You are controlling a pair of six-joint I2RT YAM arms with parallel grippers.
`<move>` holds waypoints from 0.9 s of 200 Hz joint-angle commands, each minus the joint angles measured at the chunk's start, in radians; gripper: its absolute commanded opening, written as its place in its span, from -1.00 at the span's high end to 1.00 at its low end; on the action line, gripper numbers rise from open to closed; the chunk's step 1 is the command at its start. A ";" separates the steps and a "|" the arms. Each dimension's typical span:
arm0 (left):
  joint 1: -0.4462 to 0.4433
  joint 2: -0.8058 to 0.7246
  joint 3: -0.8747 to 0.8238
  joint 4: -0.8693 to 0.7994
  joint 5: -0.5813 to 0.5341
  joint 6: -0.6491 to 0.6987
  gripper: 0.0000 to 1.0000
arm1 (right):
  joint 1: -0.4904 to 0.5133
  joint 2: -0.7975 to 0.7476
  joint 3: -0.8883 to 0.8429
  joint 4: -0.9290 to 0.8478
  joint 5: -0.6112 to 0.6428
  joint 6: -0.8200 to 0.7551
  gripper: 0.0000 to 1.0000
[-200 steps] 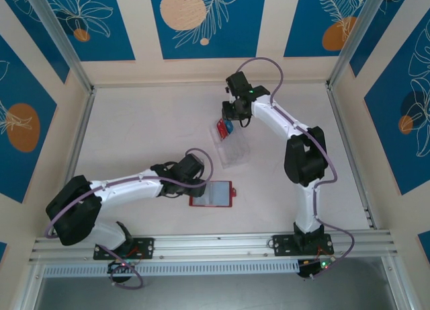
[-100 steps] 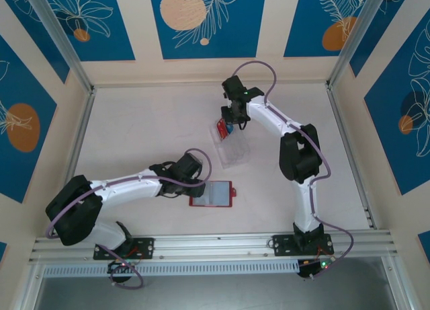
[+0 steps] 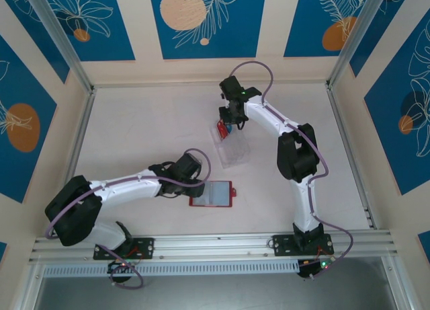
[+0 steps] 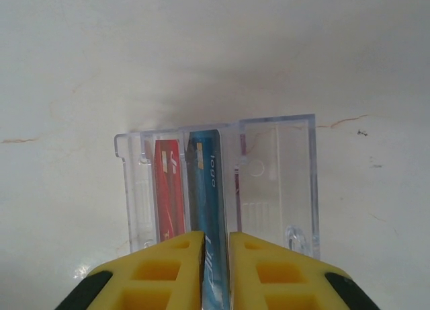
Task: Put the credit cards into the card holder
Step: Pick up the credit card from the storage box.
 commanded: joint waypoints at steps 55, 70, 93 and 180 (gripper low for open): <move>0.014 -0.056 -0.027 -0.023 0.007 -0.008 0.06 | 0.015 0.044 0.070 -0.062 -0.042 -0.023 0.63; 0.014 -0.059 -0.029 -0.022 0.005 -0.011 0.06 | 0.017 0.049 0.074 -0.063 -0.043 -0.023 0.63; 0.014 -0.061 -0.029 -0.025 0.007 -0.010 0.06 | 0.016 0.054 0.082 -0.071 -0.039 -0.022 0.63; 0.020 -0.071 -0.017 -0.061 -0.026 0.006 0.05 | 0.020 0.058 0.167 -0.120 -0.017 -0.050 1.00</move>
